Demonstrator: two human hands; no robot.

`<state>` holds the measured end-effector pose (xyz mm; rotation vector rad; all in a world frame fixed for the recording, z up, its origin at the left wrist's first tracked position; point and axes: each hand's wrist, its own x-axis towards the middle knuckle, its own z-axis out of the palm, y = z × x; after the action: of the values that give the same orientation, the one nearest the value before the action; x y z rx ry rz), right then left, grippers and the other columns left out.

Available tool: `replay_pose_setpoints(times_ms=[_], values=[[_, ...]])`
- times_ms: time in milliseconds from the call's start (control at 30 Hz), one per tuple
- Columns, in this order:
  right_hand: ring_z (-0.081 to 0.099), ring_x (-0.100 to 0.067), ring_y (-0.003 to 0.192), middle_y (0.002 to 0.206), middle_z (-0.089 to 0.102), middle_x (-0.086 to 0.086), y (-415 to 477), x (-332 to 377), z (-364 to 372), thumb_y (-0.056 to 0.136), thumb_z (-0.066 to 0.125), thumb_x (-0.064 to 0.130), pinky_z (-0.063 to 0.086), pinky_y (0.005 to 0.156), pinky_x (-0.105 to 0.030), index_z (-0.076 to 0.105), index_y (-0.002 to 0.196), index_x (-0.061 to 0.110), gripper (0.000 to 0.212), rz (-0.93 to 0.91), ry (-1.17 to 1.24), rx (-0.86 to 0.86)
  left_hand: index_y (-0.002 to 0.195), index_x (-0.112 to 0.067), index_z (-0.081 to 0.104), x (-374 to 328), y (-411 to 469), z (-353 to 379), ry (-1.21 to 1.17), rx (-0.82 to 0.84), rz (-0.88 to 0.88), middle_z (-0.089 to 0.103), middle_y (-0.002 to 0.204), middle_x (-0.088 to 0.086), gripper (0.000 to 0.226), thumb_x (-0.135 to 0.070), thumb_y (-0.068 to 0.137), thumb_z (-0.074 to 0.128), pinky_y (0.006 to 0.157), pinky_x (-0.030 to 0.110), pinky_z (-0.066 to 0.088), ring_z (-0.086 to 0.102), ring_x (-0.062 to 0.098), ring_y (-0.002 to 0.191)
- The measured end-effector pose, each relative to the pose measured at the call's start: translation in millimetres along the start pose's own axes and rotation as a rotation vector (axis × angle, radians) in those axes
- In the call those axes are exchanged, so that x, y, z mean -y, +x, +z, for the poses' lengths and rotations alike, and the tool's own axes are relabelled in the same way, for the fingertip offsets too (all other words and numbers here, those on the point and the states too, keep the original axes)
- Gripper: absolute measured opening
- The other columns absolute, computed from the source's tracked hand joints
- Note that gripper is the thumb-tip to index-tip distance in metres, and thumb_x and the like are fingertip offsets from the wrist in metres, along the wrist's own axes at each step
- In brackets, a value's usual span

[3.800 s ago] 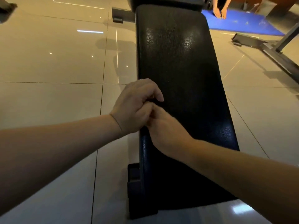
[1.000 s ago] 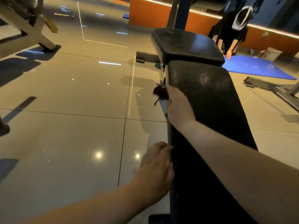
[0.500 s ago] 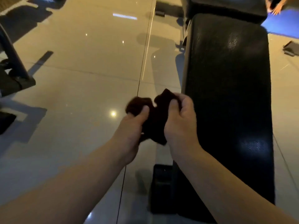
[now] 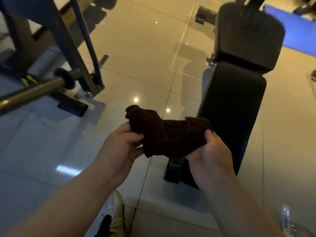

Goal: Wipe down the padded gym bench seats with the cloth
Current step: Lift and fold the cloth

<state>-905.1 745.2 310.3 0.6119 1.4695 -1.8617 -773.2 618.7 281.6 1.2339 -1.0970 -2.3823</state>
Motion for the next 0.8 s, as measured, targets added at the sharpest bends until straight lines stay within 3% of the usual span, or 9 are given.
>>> replay_pose_setpoints(times_ms=[67,200,300,367,467,600,700,800], values=[[0.071,-0.029,0.107,0.118,0.073,-0.011,-47,20,23,0.106,0.043,0.026,0.049,0.104,-0.053,0.058,0.128,0.018,0.028,0.021,0.03,-0.004,0.122,-0.011,0.067,-41,-39,2,-0.059,0.001,0.025,0.071,0.116,0.011,0.043,0.002,0.088,0.044,0.088,0.043,0.052,0.067,0.029,0.109],[0.066,-0.024,0.111,0.124,0.063,-0.011,-145,63,64,0.095,0.059,0.039,0.051,0.102,-0.049,0.055,0.131,0.018,0.041,-0.028,-0.152,0.166,0.124,-0.012,0.063,-122,-115,9,-0.068,0.077,0.027,0.071,0.114,0.008,0.039,-0.029,0.089,0.06,0.094,0.042,0.049,0.066,0.025,0.111],[0.061,-0.014,0.102,0.116,0.055,0.001,-207,90,82,0.073,0.085,0.031,0.058,0.08,-0.021,0.041,0.134,0.024,0.076,-0.262,-0.709,0.294,0.12,-0.016,0.062,-160,-161,18,0.121,-0.056,0.101,0.073,0.107,0.003,0.043,-0.03,0.081,0.074,0.099,0.041,0.051,0.067,0.022,0.111],[0.057,-0.002,0.1,0.111,0.048,0.01,-235,102,86,0.076,0.087,0.018,0.051,0.069,-0.006,0.033,0.133,0.03,0.079,-0.497,-0.967,0.275,0.117,-0.021,0.063,-177,-190,24,0.21,-0.136,0.188,0.073,0.107,0.001,0.031,-0.022,0.088,0.07,0.097,0.044,0.054,0.068,0.018,0.107],[0.053,0.012,0.095,0.106,0.051,0.01,-269,119,83,0.085,0.077,0.009,0.047,0.067,-0.003,0.036,0.129,0.028,0.063,-0.67,-1.003,0.289,0.109,-0.015,0.065,-197,-234,29,0.251,-0.193,0.305,0.073,0.104,0.004,0.017,-0.007,0.096,0.059,0.088,0.044,0.059,0.07,0.02,0.103],[0.059,0.005,0.083,0.103,0.061,0.002,-321,148,78,0.1,0.057,0.016,0.046,0.065,-0.006,0.051,0.124,0.025,0.026,-0.661,-0.882,0.318,0.1,0.004,0.064,-212,-305,22,0.15,-0.156,0.378,0.068,0.109,0.02,0.026,-0.005,0.076,0.062,0.096,0.048,0.053,0.065,0.034,0.109],[0.062,-0.002,0.082,0.102,0.065,0.0,-364,167,85,0.102,0.054,0.018,0.047,0.064,-0.01,0.056,0.123,0.028,0.023,-0.582,-0.817,0.436,0.093,-0.008,0.067,-226,-358,23,0.189,-0.04,0.337,0.064,0.106,0.018,0.023,-0.01,0.074,0.054,0.079,0.037,0.056,0.066,0.032,0.095],[0.065,-0.006,0.086,0.099,0.066,0.006,-414,172,101,0.099,0.06,0.023,0.052,0.071,-0.02,0.061,0.113,0.033,0.017,-0.538,-0.851,0.575,0.113,-0.033,0.068,-236,-402,30,0.405,0.06,0.183,0.068,0.115,0.004,0.019,-0.033,0.095,0.063,0.073,0.026,0.054,0.07,0.019,0.096]])
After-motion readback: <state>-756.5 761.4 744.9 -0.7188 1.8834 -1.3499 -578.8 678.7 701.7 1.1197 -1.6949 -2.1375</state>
